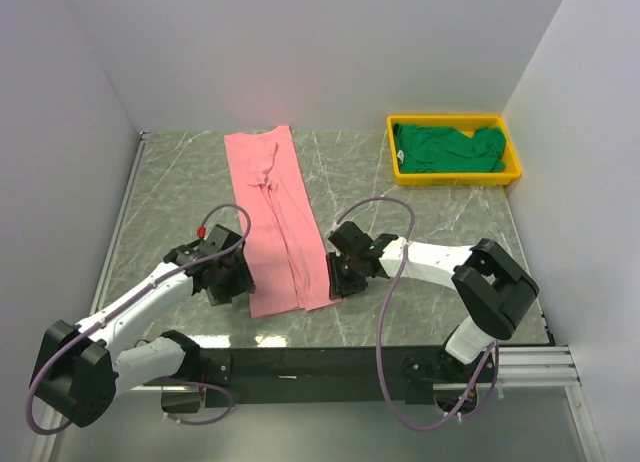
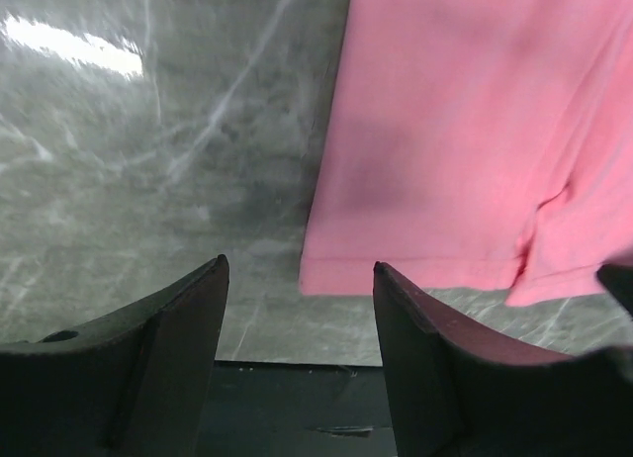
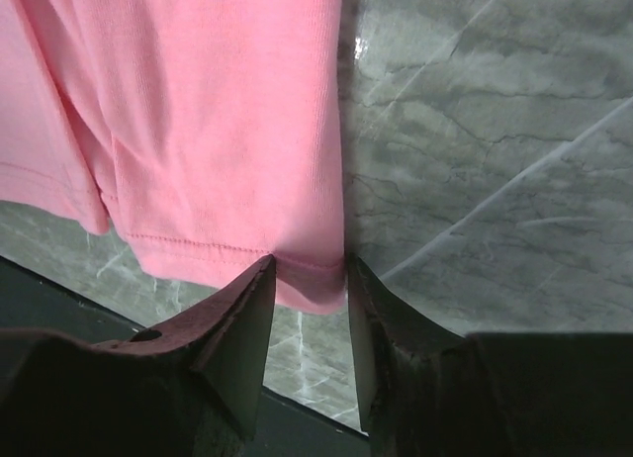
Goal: Fold and stack the t-shirts
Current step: Fold the tshirt
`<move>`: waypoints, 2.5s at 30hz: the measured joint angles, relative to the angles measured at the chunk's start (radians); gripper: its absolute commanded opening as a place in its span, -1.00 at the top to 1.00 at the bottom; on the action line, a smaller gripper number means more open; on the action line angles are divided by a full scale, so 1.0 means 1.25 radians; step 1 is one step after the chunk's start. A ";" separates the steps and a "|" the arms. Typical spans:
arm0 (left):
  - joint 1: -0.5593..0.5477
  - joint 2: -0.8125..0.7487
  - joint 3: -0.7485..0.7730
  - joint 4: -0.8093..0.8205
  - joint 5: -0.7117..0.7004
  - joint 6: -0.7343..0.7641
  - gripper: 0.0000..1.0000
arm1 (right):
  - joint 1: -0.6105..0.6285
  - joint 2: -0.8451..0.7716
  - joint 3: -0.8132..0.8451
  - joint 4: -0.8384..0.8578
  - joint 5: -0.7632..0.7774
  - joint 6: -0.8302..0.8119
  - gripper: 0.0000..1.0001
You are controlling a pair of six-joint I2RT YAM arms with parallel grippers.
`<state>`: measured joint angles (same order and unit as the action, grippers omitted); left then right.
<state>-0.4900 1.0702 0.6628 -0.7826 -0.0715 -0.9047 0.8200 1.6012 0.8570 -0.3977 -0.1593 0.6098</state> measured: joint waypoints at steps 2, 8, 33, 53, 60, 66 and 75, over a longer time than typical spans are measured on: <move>-0.014 0.001 -0.020 0.003 0.011 -0.013 -0.30 | 0.000 0.001 -0.001 -0.001 -0.005 0.000 0.18; -0.051 0.020 -0.038 0.011 0.033 -0.041 -0.18 | 0.000 0.005 -0.002 -0.002 -0.023 -0.001 0.40; -0.127 0.163 -0.040 0.034 0.032 -0.089 0.41 | 0.000 0.018 -0.006 0.002 -0.062 -0.023 1.00; -0.310 0.058 -0.037 -0.049 0.133 -0.173 0.99 | 0.044 -0.077 -0.057 -0.174 -0.097 -0.084 1.00; -0.171 0.136 0.061 -0.046 0.112 -0.095 0.99 | 0.000 -0.019 0.181 -0.256 -0.058 -0.135 1.00; -0.009 0.188 0.173 0.008 0.065 0.023 0.99 | -0.042 0.113 0.412 -0.263 -0.041 -0.188 1.00; 0.123 0.282 0.229 0.162 0.028 0.124 0.99 | -0.108 0.264 0.588 -0.244 -0.027 -0.236 1.00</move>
<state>-0.3367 1.4227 0.9493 -0.5800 -0.0368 -0.7498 0.6853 1.9312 1.5921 -0.7025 -0.1928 0.3149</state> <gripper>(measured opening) 0.022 0.013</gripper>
